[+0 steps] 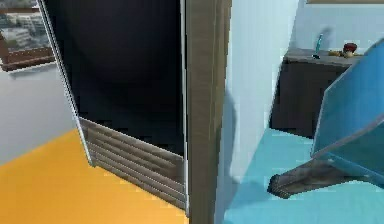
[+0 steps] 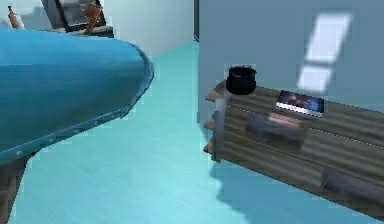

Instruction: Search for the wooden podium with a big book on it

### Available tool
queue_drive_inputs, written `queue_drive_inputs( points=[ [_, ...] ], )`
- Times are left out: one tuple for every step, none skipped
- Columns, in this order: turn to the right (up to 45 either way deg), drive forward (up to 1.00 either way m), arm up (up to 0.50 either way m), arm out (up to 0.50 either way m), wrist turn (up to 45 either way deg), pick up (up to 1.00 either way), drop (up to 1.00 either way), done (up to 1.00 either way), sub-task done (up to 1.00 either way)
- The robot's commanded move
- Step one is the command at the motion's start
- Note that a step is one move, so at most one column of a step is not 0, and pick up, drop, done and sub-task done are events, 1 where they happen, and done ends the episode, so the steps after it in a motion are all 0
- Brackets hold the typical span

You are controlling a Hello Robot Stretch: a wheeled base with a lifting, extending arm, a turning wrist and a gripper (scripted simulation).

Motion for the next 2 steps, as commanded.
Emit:
queue_drive_inputs(
  points=[
    [-42.0,0.0,0.0,0.0,0.0,0.0,0.0,0.0,0.0],
    [0.0,1.0,0.0,0.0,0.0,0.0,0.0,0.0,0.0]
  ],
)
